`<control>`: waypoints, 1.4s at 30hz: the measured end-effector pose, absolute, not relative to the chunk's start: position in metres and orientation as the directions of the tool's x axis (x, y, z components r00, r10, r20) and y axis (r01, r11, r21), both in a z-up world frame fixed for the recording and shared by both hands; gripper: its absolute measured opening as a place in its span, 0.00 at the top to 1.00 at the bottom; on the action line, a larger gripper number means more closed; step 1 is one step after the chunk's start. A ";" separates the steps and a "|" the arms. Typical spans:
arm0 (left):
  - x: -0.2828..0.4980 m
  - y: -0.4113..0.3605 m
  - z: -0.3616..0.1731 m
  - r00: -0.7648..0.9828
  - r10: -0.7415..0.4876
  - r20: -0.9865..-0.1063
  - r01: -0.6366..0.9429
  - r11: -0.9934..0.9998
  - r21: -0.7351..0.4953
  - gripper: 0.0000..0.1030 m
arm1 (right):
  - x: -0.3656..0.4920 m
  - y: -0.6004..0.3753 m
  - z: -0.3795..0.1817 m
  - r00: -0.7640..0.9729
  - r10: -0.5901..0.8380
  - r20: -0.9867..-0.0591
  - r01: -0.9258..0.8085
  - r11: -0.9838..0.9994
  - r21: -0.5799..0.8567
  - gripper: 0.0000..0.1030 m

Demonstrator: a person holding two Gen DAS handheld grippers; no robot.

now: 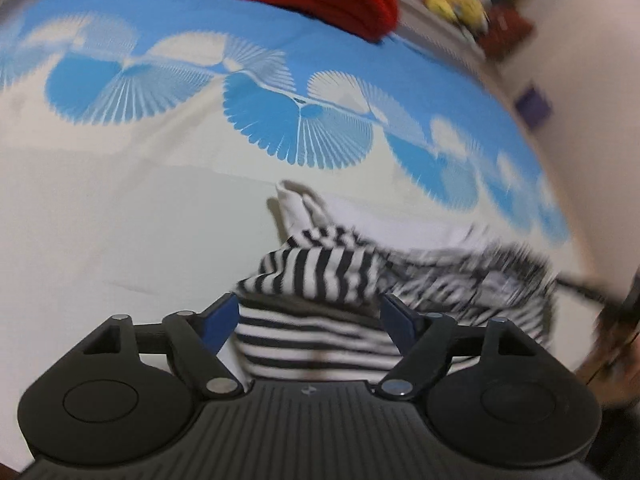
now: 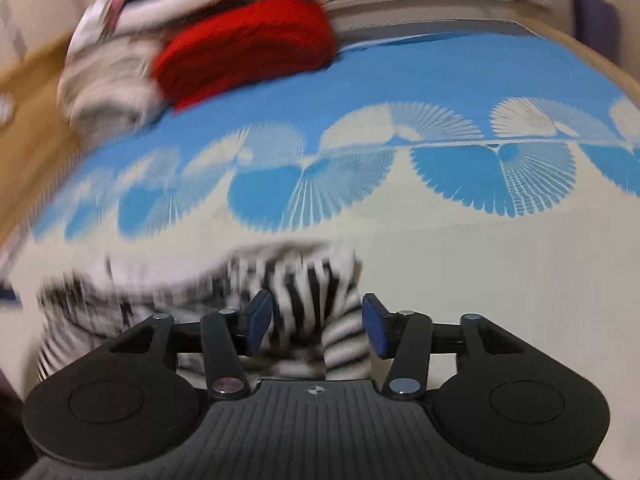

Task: Fold small clothes

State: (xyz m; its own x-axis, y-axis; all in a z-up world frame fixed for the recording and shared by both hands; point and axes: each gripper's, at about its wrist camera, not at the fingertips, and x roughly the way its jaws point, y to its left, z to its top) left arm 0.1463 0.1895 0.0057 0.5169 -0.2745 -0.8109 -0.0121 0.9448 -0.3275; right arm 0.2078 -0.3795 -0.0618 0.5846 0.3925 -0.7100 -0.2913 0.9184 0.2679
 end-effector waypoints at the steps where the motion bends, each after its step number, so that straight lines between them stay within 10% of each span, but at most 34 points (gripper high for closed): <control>1: 0.144 0.184 0.003 0.512 -0.252 -0.821 0.011 0.958 -0.287 0.18 | 0.204 -0.376 -0.063 0.580 0.380 -0.720 -0.314 0.920 0.233 0.48; 15: 0.185 0.127 -0.044 0.550 -0.031 -0.835 0.103 0.994 0.032 0.21 | 0.220 -0.328 -0.089 0.685 0.186 -0.704 -0.377 0.918 -0.125 0.45; 18: 0.201 0.124 -0.037 0.590 -0.062 -0.805 0.101 0.995 -0.002 0.40 | 0.234 -0.319 -0.086 0.708 0.207 -0.675 -0.380 0.918 -0.116 0.45; 20: 0.212 0.127 -0.035 0.582 -0.109 -0.806 0.106 0.993 -0.058 0.80 | 0.246 -0.317 -0.082 0.720 0.226 -0.656 -0.367 0.927 -0.082 0.46; 23: 0.225 0.134 -0.031 0.571 -0.174 -0.802 0.117 0.985 -0.130 0.94 | 0.266 -0.317 -0.084 0.682 0.282 -0.674 -0.377 0.926 0.006 0.64; 25: 0.233 0.143 -0.022 0.607 -0.183 -0.774 0.088 0.983 -0.163 0.96 | 0.276 -0.316 -0.089 0.636 0.336 -0.695 -0.408 0.910 0.066 0.95; 32: 0.262 0.170 -0.008 0.716 -0.097 -0.691 -0.103 0.965 -0.242 0.97 | 0.302 -0.341 -0.057 0.777 0.360 -0.516 -0.230 0.926 0.298 0.97; 38: 0.307 0.151 -0.082 0.422 0.009 -0.906 -0.147 0.987 -0.059 0.96 | 0.344 -0.294 -0.121 0.568 0.217 -0.794 -0.204 0.972 0.119 0.96; 42: 0.309 0.160 -0.053 0.557 0.020 -0.831 -0.189 0.976 -0.103 0.97 | 0.348 -0.291 -0.109 0.626 0.218 -0.748 -0.175 0.975 0.138 0.97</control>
